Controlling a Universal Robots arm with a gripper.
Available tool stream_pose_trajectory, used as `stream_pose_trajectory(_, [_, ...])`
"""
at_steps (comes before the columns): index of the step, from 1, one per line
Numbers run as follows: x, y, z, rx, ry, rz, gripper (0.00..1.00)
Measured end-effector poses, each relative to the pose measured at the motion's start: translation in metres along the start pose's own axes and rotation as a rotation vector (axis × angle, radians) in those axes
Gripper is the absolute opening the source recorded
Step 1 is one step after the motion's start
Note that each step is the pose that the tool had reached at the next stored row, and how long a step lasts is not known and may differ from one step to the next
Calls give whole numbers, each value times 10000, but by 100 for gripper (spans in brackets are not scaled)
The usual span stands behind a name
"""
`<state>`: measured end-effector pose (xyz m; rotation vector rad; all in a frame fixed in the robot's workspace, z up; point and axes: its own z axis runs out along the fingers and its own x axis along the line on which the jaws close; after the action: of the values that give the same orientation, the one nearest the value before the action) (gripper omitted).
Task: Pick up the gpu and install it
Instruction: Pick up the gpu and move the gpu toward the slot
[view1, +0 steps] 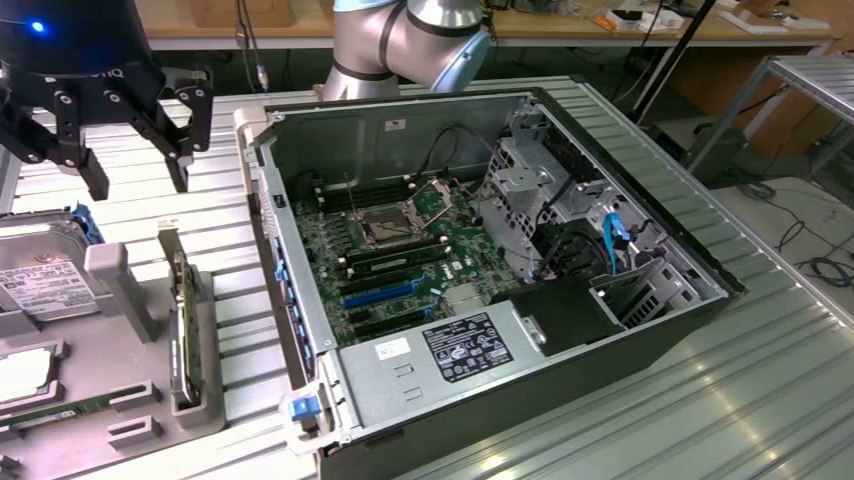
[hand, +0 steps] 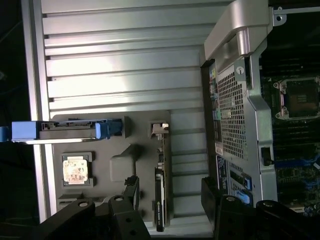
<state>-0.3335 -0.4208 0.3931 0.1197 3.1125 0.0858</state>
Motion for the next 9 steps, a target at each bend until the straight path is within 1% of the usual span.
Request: stream_pose_trajectory(9, [-6, -75, -3, -1, -1, -1, 62])
